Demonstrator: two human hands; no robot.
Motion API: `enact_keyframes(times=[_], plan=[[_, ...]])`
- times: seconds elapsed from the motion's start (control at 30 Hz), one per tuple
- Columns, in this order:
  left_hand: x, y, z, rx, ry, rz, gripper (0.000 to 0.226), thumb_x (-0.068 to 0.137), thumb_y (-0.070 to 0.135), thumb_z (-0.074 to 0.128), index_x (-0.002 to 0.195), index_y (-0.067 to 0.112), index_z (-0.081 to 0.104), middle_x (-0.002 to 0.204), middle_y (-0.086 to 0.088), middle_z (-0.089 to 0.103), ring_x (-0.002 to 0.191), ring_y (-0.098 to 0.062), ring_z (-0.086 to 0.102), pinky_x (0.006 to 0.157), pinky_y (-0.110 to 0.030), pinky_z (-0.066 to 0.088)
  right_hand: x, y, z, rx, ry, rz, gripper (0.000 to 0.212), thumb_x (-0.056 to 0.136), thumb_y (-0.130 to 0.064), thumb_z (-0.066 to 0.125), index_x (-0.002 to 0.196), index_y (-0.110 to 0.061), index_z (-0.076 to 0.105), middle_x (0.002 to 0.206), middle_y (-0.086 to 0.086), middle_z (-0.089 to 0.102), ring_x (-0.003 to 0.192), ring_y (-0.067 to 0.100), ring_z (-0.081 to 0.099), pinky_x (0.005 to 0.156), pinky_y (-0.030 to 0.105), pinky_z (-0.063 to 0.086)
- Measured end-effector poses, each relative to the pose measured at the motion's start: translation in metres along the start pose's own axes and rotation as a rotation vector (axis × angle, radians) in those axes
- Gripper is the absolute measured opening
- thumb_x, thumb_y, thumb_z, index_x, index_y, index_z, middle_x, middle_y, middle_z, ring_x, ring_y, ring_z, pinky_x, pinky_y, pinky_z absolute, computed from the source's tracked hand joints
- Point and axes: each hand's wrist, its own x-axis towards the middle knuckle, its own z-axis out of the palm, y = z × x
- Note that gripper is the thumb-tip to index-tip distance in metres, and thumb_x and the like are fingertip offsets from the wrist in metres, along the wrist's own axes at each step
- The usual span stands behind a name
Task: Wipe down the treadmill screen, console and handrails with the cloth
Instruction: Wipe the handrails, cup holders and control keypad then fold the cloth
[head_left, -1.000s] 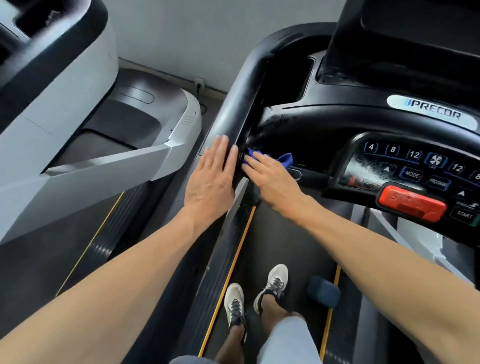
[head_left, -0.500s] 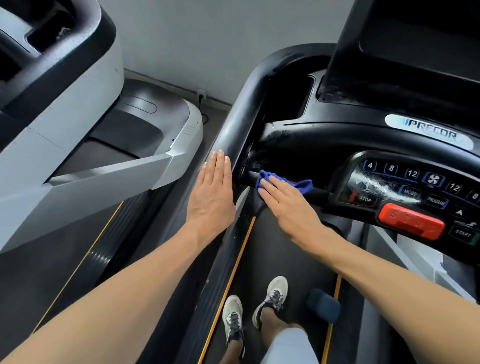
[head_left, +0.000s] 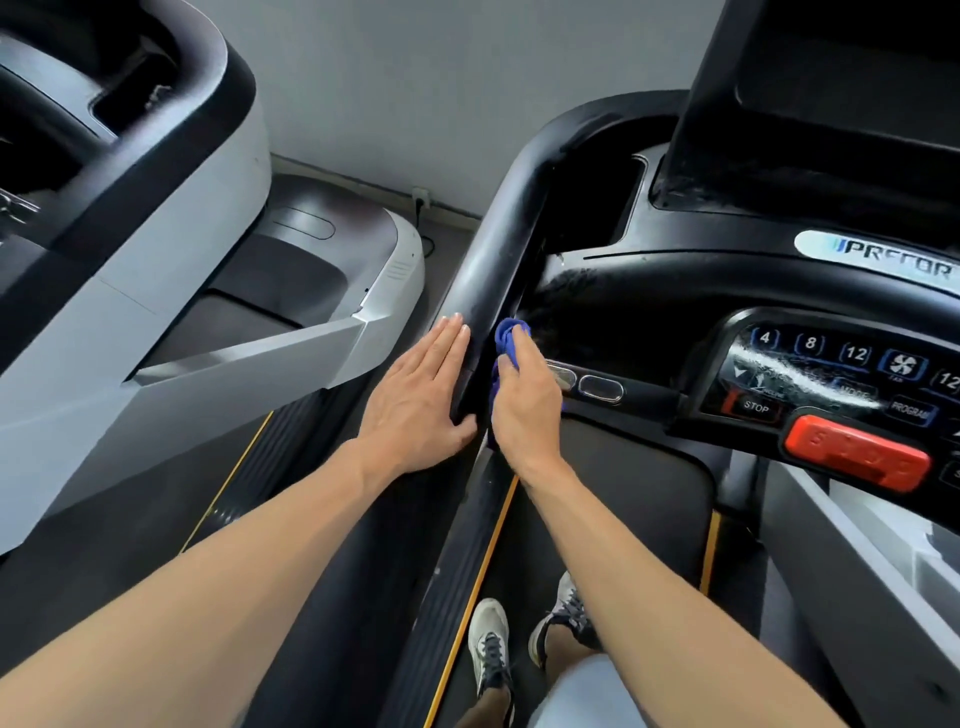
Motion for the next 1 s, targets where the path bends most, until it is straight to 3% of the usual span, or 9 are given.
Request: enact_keyframes(times=[0.1, 0.2, 0.4, 0.53, 0.6, 0.7, 0.77, 0.9, 1.0], plan=[[-0.002, 0.001, 0.0, -0.024, 0.014, 0.002, 0.098, 0.086, 0.059, 0.042, 0.162, 0.009, 0.005, 0.17, -0.003, -0.003, 0.156, -0.009, -0.009, 0.128, -0.032, 0.005, -0.019, -0.013, 0.02, 0.077, -0.092, 0.043, 0.053, 0.106, -0.021, 0.044, 0.157, -0.02, 0.028, 0.161, -0.005, 0.03, 0.148, 0.006, 0.025, 0.122, 0.025, 0.019], [-0.001, 0.002, -0.001, -0.012, 0.012, -0.005, 0.103, 0.085, 0.058, 0.052, 0.162, 0.008, 0.005, 0.17, -0.005, -0.004, 0.156, -0.012, -0.009, 0.128, -0.032, 0.004, 0.017, -0.016, 0.019, 0.011, -0.088, 0.042, 0.055, 0.107, -0.023, 0.039, 0.158, -0.017, 0.022, 0.164, 0.002, 0.025, 0.15, 0.013, 0.022, 0.123, 0.027, 0.016], [0.0, 0.006, -0.002, 0.015, 0.008, -0.012, 0.103, 0.081, 0.05, 0.057, 0.161, 0.007, 0.009, 0.171, -0.007, 0.002, 0.157, -0.016, -0.005, 0.128, -0.035, 0.008, 0.08, -0.025, 0.009, -0.065, -0.064, 0.168, 0.048, 0.106, -0.028, 0.036, 0.153, -0.017, 0.036, 0.146, 0.015, 0.051, 0.132, 0.029, 0.048, 0.111, 0.036, 0.035], [0.001, 0.005, 0.0, 0.057, 0.012, 0.01, 0.102, 0.084, 0.056, 0.051, 0.16, 0.001, 0.011, 0.17, -0.014, 0.005, 0.157, -0.021, 0.0, 0.128, -0.039, 0.012, -0.009, -0.019, 0.009, -0.06, -0.155, 0.101, 0.052, 0.105, -0.019, 0.042, 0.156, -0.019, 0.031, 0.159, 0.001, 0.036, 0.146, 0.014, 0.032, 0.12, 0.025, 0.021], [0.001, 0.005, 0.002, 0.061, 0.012, 0.015, 0.103, 0.083, 0.057, 0.052, 0.16, 0.001, 0.011, 0.169, -0.014, 0.006, 0.157, -0.022, 0.001, 0.128, -0.039, 0.013, 0.0, -0.018, 0.008, -0.084, -0.141, 0.058, 0.051, 0.105, -0.018, 0.042, 0.155, -0.015, 0.033, 0.158, 0.003, 0.038, 0.145, 0.017, 0.034, 0.118, 0.025, 0.023], [0.002, 0.005, 0.003, 0.06, 0.024, 0.009, 0.103, 0.078, 0.05, 0.056, 0.16, 0.002, 0.014, 0.17, -0.013, 0.007, 0.157, -0.023, 0.003, 0.128, -0.038, 0.012, 0.068, -0.024, 0.004, -0.15, -0.133, 0.156, 0.039, 0.102, -0.019, 0.04, 0.139, -0.008, 0.048, 0.132, 0.021, 0.058, 0.121, 0.038, 0.054, 0.099, 0.036, 0.038], [0.002, 0.005, 0.004, 0.067, 0.029, 0.006, 0.104, 0.077, 0.048, 0.057, 0.16, 0.003, 0.014, 0.17, -0.013, 0.007, 0.157, -0.023, 0.002, 0.128, -0.037, 0.011, 0.094, -0.029, -0.003, -0.198, -0.13, 0.167, 0.034, 0.102, -0.019, 0.04, 0.132, -0.008, 0.051, 0.123, 0.023, 0.06, 0.114, 0.041, 0.056, 0.094, 0.038, 0.04], [0.002, 0.007, 0.008, 0.128, 0.055, 0.031, 0.102, 0.079, 0.047, 0.058, 0.16, 0.003, 0.015, 0.169, -0.015, 0.01, 0.157, -0.029, 0.005, 0.127, -0.043, 0.014, 0.041, -0.012, -0.017, -0.479, -0.256, -0.109, 0.043, 0.1, -0.007, 0.045, 0.142, -0.002, 0.046, 0.133, 0.024, 0.057, 0.122, 0.038, 0.053, 0.105, 0.034, 0.037], [0.002, 0.022, 0.013, 0.281, 0.008, 0.065, 0.1, 0.081, 0.046, 0.06, 0.162, 0.011, 0.012, 0.17, -0.013, 0.001, 0.154, -0.046, 0.0, 0.123, -0.059, 0.014, 0.004, 0.032, -0.028, -0.73, -0.321, -0.466, 0.053, 0.086, 0.001, 0.039, 0.137, 0.009, 0.051, 0.139, 0.026, 0.054, 0.131, 0.041, 0.051, 0.109, 0.05, 0.042]])
